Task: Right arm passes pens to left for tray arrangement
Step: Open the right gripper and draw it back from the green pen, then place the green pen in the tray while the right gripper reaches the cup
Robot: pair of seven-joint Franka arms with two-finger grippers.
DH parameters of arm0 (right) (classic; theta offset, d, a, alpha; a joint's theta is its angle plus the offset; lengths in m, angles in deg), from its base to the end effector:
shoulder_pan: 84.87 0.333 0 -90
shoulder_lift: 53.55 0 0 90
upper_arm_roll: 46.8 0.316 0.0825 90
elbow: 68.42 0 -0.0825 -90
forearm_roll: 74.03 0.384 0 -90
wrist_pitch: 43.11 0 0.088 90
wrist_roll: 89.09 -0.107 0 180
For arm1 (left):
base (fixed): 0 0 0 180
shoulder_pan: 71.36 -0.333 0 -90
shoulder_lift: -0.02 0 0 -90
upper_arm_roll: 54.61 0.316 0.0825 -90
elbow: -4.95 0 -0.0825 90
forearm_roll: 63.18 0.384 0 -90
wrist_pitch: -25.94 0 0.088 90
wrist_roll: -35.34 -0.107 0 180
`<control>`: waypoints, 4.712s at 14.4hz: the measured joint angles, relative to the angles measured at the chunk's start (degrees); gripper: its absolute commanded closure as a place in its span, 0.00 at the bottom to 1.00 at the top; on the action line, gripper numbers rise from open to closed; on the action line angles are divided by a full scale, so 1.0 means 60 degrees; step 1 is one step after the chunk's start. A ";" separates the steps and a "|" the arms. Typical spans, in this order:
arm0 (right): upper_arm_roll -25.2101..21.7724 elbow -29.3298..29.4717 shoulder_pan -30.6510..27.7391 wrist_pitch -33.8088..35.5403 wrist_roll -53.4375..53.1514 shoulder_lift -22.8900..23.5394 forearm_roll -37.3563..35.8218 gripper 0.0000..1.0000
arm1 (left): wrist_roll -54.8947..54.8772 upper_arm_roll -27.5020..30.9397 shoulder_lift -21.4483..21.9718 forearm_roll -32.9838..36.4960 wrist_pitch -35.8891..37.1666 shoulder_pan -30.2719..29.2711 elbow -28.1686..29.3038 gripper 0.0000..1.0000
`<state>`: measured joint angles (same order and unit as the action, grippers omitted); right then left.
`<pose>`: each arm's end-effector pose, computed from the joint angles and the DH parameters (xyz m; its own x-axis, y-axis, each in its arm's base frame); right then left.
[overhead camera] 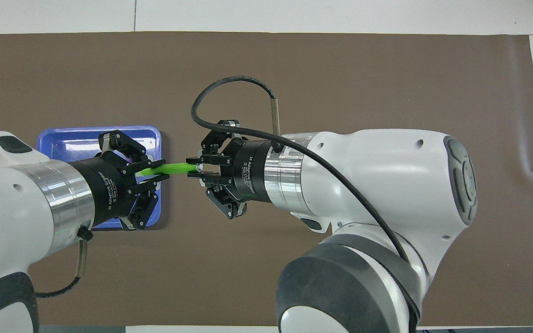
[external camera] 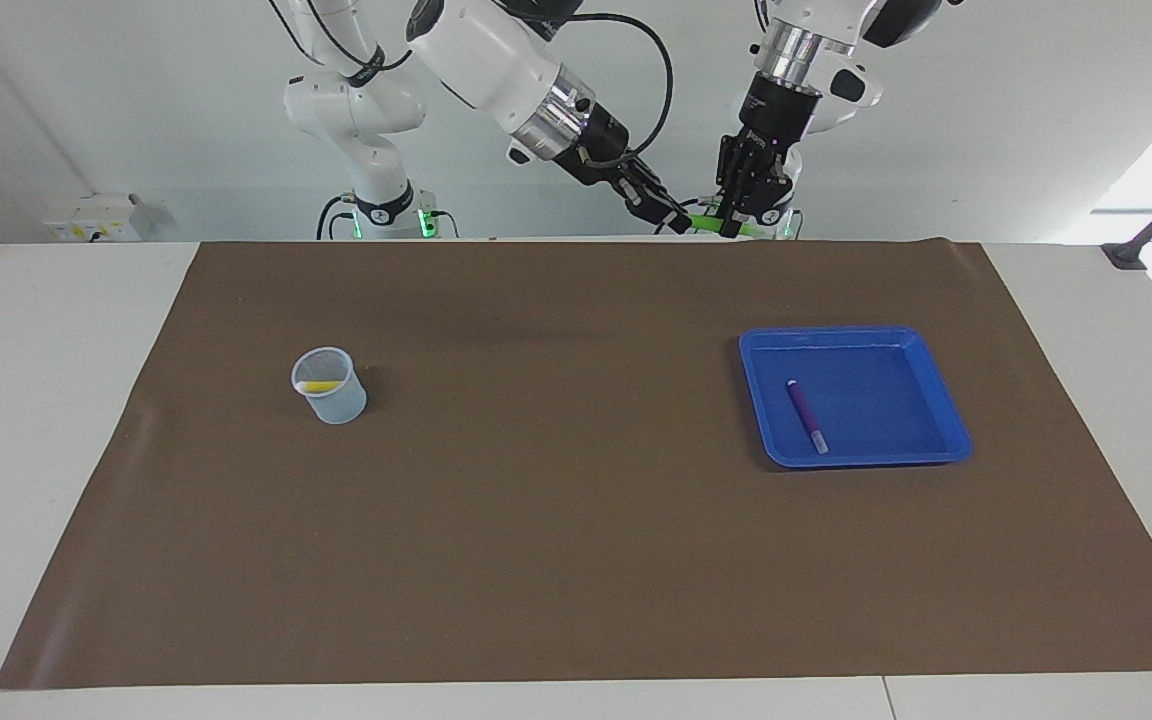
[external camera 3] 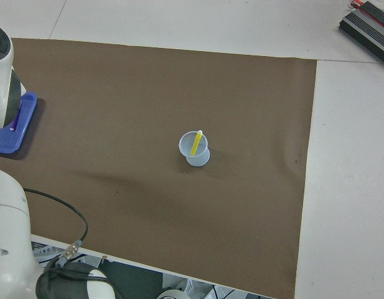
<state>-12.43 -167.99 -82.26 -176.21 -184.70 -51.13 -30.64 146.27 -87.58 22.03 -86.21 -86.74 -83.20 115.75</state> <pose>0.4905 0.3763 0.6096 0.2238 -0.6580 -0.7190 -0.9647 -0.0444 -0.2597 0.4264 -0.2460 0.6512 -0.0365 0.9515 -0.3055 0.9603 0.1181 0.2529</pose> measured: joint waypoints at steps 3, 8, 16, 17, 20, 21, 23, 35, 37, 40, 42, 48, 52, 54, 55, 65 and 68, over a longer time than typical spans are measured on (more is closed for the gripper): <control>-0.0031 0.0003 -0.0022 0.0004 0.0142 0.0014 -0.0410 0.00 | 0.0036 0.0015 -0.0002 0.0000 -0.0014 -0.0139 0.0000 1.00; -0.0529 0.0004 -0.0094 0.1014 0.1172 0.0024 -0.1999 0.00 | -0.0280 0.0051 -0.0004 0.0002 -0.0021 -0.0480 0.0001 1.00; -0.2617 -0.0332 -0.0143 0.3876 0.5880 -0.0252 -0.4260 0.00 | -0.6138 0.1540 -0.0662 -0.0065 0.0009 -0.1200 0.0339 1.00; -0.2833 -0.0553 -0.0141 0.3961 0.6573 -0.0353 -0.4462 0.00 | -0.7175 0.1572 -0.0817 -0.0065 0.0011 -0.1350 0.0463 1.00; -0.3628 -0.1220 -0.0139 0.3995 0.8827 -0.0651 -0.5221 0.00 | -1.0791 0.1582 -0.1243 -0.0073 0.0032 -0.2105 0.1014 1.00; -0.3952 -0.1400 -0.0142 0.3995 0.9648 -0.0725 -0.5442 0.00 | -1.1935 0.1589 -0.1411 -0.0070 0.0033 -0.2325 0.1180 1.00; -0.4625 -0.1645 -0.0154 0.3992 1.1116 -0.0810 -0.5797 0.00 | -1.3949 0.1596 -0.1790 0.0014 0.0022 -0.2570 0.1492 1.00; -0.6309 -0.3584 -0.0202 0.1571 1.4163 -0.0277 -0.6451 0.01 | -1.7884 0.1518 -0.4971 0.3349 -0.1744 -0.2187 0.1879 1.00; -0.6307 -0.3922 -0.0202 0.1128 1.4176 -0.0279 -0.6454 0.01 | -1.7885 0.1516 -0.5156 0.3413 -0.1909 -0.2112 0.1888 1.00; -0.6307 -0.4188 -0.0202 0.0823 1.4208 -0.0283 -0.6458 0.13 | -1.7903 0.1514 -0.5297 0.3527 -0.2006 -0.2065 0.1939 1.00; -0.6307 -0.4243 -0.0201 0.0797 1.4295 -0.0294 -0.6459 0.16 | -1.7914 0.1513 -0.5321 0.3575 -0.2059 -0.2065 0.2023 1.00; -0.6309 -0.4295 -0.0202 0.0605 1.4393 -0.0309 -0.6462 0.47 | -1.7923 0.1514 -0.5321 0.3598 -0.2104 -0.2067 0.2189 0.00; -0.6314 -0.4315 -0.0203 0.0602 1.4394 -0.0312 -0.6464 0.77 | -1.7924 0.1528 -0.5321 0.3599 -0.2136 -0.2080 0.2204 0.00; -0.6322 -0.4337 -0.0204 0.0602 1.4394 -0.0313 -0.6464 0.99 | -1.7924 0.1529 -0.5321 0.3599 -0.2141 -0.2081 0.2204 0.00; -0.6332 -0.4344 -0.0206 0.0601 1.4393 -0.0313 -0.6464 1.00 | -1.7924 0.1530 -0.5321 0.3600 -0.2141 -0.2082 0.2203 0.00; -0.6359 -0.3937 -0.0209 0.1075 1.3897 -0.0691 -0.6464 1.00 | -1.7844 0.1502 -0.5018 0.3593 0.1202 -0.2068 -0.0452 0.00; -0.6318 -0.3720 -0.0204 0.1629 1.3897 -0.1460 -0.6464 1.00 | -1.7179 0.1441 -0.4839 0.3351 0.2405 -0.2061 -0.1558 0.00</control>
<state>-50.34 -190.31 -83.48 -166.44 -101.32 -59.89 -69.42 43.19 -78.93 -7.00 -66.10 -72.31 -95.57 106.40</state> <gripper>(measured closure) 0.828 0.000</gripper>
